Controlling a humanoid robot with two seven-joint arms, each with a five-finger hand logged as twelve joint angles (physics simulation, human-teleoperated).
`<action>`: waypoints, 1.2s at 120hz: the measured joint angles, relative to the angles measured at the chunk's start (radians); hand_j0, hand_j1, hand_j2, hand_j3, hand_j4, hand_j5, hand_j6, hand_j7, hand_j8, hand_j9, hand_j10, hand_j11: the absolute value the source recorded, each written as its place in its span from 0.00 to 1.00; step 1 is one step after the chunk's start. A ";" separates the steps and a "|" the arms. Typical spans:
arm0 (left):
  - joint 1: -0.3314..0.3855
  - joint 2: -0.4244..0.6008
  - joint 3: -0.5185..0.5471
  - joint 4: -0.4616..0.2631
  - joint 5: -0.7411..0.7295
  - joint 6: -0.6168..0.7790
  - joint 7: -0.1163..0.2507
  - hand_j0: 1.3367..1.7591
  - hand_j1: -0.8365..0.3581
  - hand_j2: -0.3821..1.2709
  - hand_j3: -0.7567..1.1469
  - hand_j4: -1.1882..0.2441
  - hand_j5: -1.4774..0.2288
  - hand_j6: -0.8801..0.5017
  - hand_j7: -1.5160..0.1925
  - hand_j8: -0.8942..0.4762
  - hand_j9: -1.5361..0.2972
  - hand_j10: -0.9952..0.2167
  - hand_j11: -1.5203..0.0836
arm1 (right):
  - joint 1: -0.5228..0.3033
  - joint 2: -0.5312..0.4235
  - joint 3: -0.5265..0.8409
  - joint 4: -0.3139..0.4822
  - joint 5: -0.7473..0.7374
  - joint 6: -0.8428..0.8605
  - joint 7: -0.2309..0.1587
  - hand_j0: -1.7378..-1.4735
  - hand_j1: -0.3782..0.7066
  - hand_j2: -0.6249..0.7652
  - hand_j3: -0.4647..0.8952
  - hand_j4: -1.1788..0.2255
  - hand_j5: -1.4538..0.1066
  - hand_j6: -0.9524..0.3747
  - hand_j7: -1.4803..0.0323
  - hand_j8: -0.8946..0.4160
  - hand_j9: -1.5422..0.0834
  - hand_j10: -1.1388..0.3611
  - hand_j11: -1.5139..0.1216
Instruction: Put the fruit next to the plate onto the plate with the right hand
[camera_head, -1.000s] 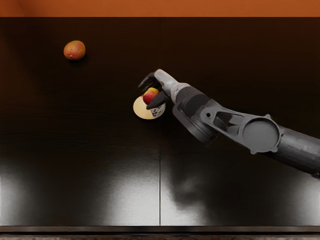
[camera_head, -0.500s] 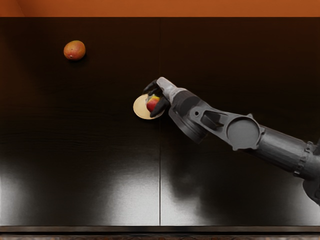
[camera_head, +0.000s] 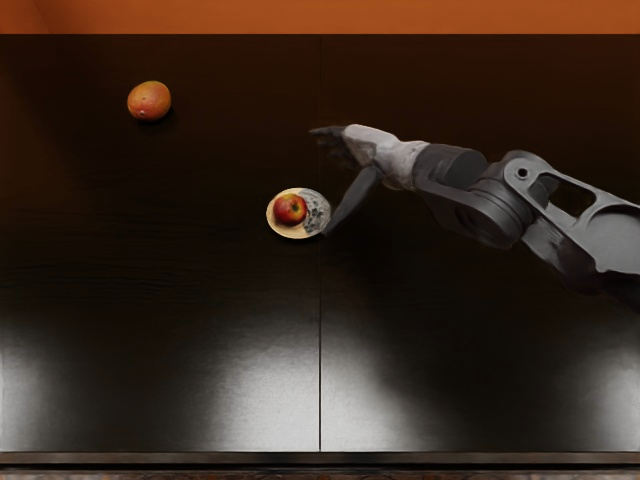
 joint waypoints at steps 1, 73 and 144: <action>0.002 0.000 0.000 0.000 0.000 0.000 0.000 0.76 0.99 0.23 0.40 0.82 0.86 0.63 0.88 0.65 0.83 0.82 0.94 | -0.007 -0.005 0.012 0.004 0.011 0.015 0.000 0.30 0.10 0.45 0.34 0.79 0.88 0.67 0.92 0.64 0.89 0.72 0.87; -0.012 0.000 0.000 0.001 0.001 0.001 0.000 0.76 0.99 0.23 0.40 0.82 0.86 0.63 0.88 0.65 0.83 0.82 0.94 | -0.730 -0.144 0.931 -0.038 0.617 0.612 0.000 0.30 0.06 0.45 0.34 0.82 0.90 0.69 0.95 0.66 0.92 0.74 0.90; -0.025 0.000 -0.002 0.001 0.001 0.002 0.000 0.76 0.99 0.23 0.40 0.82 0.86 0.63 0.88 0.65 0.83 0.82 0.94 | -0.870 -0.174 1.137 -0.084 0.643 0.617 0.000 0.30 0.06 0.45 0.34 0.82 0.91 0.70 0.95 0.66 0.93 0.74 0.90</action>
